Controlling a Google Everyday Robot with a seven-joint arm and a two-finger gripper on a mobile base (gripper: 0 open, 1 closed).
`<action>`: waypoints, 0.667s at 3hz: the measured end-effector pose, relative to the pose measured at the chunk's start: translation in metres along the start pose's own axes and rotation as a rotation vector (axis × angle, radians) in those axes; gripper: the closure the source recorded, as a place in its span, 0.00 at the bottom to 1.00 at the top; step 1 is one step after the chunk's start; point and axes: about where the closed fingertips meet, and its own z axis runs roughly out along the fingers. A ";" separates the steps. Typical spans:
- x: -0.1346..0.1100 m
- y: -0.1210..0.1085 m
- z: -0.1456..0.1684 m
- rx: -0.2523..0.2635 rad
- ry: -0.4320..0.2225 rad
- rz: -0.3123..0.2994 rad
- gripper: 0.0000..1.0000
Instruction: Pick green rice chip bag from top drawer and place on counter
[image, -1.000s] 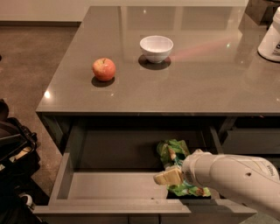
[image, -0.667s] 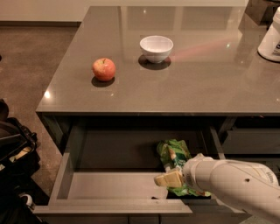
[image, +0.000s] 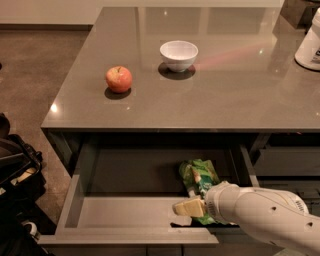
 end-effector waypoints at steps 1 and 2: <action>0.016 -0.006 0.002 0.015 0.034 0.004 0.17; 0.019 -0.008 0.003 0.021 0.043 0.008 0.40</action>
Offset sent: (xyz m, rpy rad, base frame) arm -0.0067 -0.0067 -0.0094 -0.0186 0.0218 -0.0071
